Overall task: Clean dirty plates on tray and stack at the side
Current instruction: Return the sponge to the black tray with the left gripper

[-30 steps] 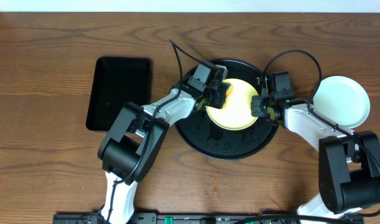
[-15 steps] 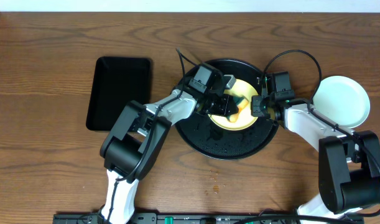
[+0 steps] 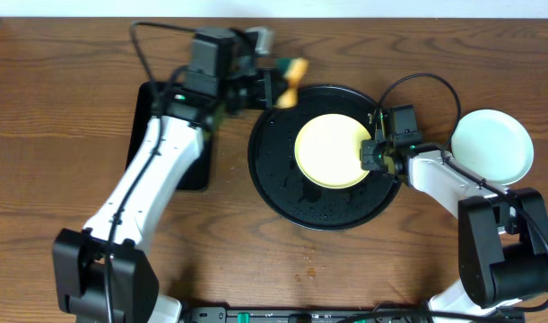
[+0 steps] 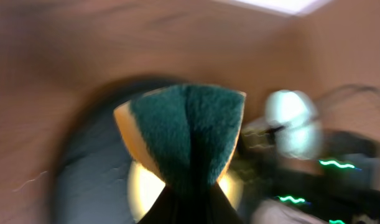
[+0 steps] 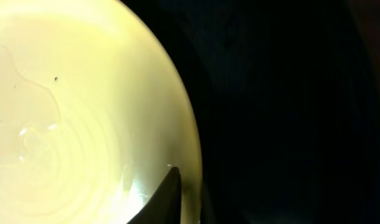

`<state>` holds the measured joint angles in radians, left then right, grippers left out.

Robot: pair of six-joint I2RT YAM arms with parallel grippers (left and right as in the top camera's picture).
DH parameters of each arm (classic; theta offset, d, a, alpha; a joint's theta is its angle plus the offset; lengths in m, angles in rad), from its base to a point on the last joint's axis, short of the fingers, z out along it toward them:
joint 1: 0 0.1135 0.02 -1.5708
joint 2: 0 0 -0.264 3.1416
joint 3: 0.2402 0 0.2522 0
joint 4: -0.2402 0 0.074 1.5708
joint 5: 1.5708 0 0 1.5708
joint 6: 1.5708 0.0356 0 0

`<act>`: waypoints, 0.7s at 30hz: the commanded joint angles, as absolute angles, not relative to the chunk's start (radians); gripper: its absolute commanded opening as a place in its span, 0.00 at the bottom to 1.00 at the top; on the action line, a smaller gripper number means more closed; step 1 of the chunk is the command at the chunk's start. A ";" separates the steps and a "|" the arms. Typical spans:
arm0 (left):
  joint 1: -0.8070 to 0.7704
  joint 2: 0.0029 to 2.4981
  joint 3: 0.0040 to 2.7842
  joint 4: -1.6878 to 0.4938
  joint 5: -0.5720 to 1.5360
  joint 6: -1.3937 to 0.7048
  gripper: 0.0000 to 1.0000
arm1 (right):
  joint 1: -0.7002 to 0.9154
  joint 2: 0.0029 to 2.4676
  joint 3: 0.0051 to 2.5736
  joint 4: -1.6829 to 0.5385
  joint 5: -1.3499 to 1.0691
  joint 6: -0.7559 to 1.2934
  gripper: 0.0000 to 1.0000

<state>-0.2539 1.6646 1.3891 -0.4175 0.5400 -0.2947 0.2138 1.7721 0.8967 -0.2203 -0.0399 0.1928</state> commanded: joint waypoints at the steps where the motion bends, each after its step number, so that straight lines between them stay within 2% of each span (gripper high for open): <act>1: -0.180 1.715 1.368 -0.521 0.190 -0.206 0.08 | 0.231 1.790 0.881 -0.228 -0.065 0.186 0.15; 3: -0.142 1.734 1.355 -0.563 0.073 -0.181 0.09 | 0.231 1.790 0.881 -0.227 -0.065 0.186 0.19; 6: -0.093 1.772 1.339 -0.588 0.030 -0.161 0.11 | 0.231 1.790 0.881 -0.227 -0.065 0.186 0.25; 8: -0.071 1.805 1.339 -0.596 0.029 -0.152 0.12 | 0.231 1.790 0.881 -0.227 -0.065 0.186 0.25; 11: -0.046 1.864 1.339 -0.594 0.029 -0.149 0.12 | 0.231 1.790 0.881 -0.229 -0.065 0.186 0.18; 19: -0.005 1.980 1.339 -0.563 0.003 -0.149 0.12 | 0.231 1.790 0.881 -0.230 -0.065 0.186 0.19; 20: -0.003 1.988 1.339 -0.559 0.002 -0.149 0.17 | 0.231 1.790 0.881 -0.230 -0.065 0.186 0.20; 21: -0.001 1.991 1.339 -0.556 0.002 -0.149 0.29 | 0.231 1.790 0.881 -0.230 -0.065 0.186 0.22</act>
